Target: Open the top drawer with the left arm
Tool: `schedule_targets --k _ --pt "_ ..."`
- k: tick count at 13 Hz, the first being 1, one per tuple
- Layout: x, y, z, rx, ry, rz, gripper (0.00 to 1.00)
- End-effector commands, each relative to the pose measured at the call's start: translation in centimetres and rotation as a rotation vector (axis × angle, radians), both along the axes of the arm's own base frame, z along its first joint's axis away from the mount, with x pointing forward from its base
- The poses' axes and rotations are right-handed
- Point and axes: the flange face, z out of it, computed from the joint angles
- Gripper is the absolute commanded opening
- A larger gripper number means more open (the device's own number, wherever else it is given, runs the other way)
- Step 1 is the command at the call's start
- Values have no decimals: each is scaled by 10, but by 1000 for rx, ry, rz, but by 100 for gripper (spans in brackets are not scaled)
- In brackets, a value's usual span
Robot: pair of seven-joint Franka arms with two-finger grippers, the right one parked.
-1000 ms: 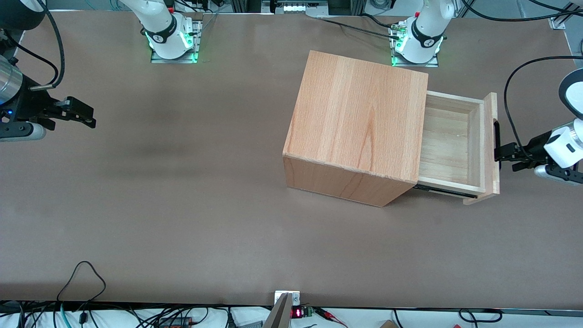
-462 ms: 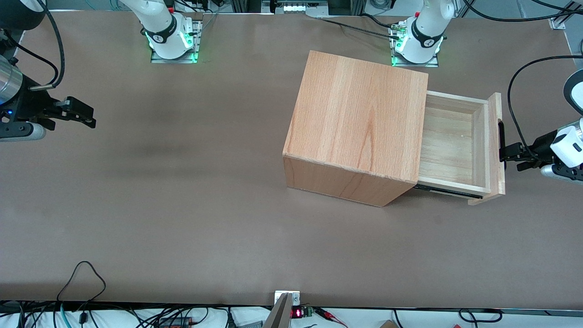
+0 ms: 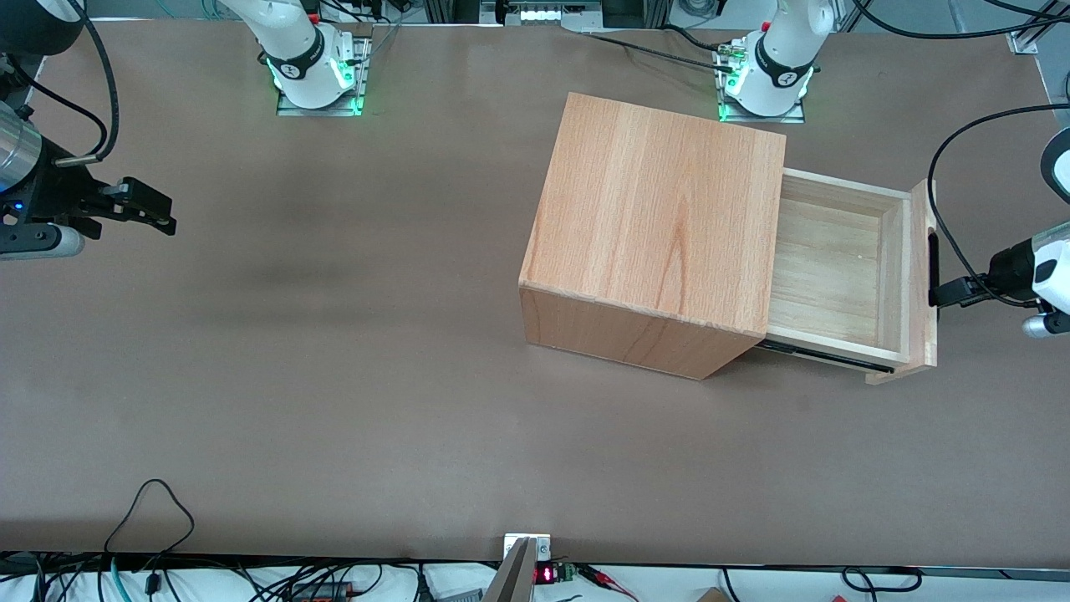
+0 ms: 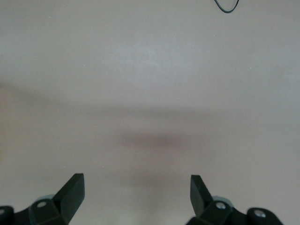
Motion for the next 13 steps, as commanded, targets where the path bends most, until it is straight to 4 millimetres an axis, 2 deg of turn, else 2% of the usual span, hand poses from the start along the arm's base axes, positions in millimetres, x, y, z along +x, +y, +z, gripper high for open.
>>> schedule_targets --k 1,3,8,11,13 --pt "0 -1 18 15 23 32 100" --pt "-3 -4 40 0 54 43 100" --pt "-19 -30 138 61 106 4 100" --pt "-40 -60 188 100 86 -50 100" --pt "-56 -91 213 101 89 -81 100"
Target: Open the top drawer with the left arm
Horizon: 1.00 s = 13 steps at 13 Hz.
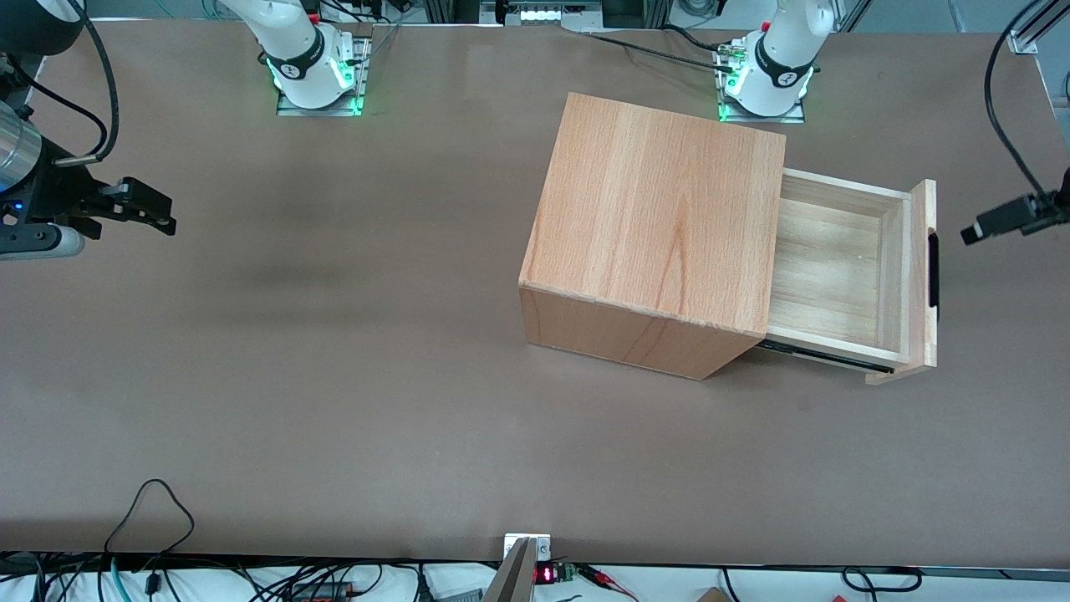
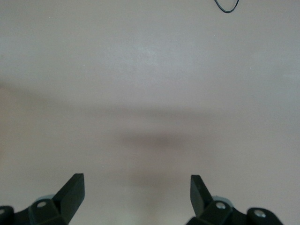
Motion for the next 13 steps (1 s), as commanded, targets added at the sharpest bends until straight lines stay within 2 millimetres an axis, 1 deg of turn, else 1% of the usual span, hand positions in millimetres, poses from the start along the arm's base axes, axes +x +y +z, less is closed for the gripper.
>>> schedule_targets --k 1,2,3,5,8,9,13 --pt "-24 -36 33 57 15 -9 100" --pt "-30 -54 47 76 9 -13 100" --pt "-34 -61 54 82 13 -13 100" --pt "-35 -60 62 84 7 -11 100" --pt "-35 -58 63 83 4 -7 100" --pt "-34 -57 67 83 -5 -5 100" --pt "-34 -57 67 85 -6 -7 100"
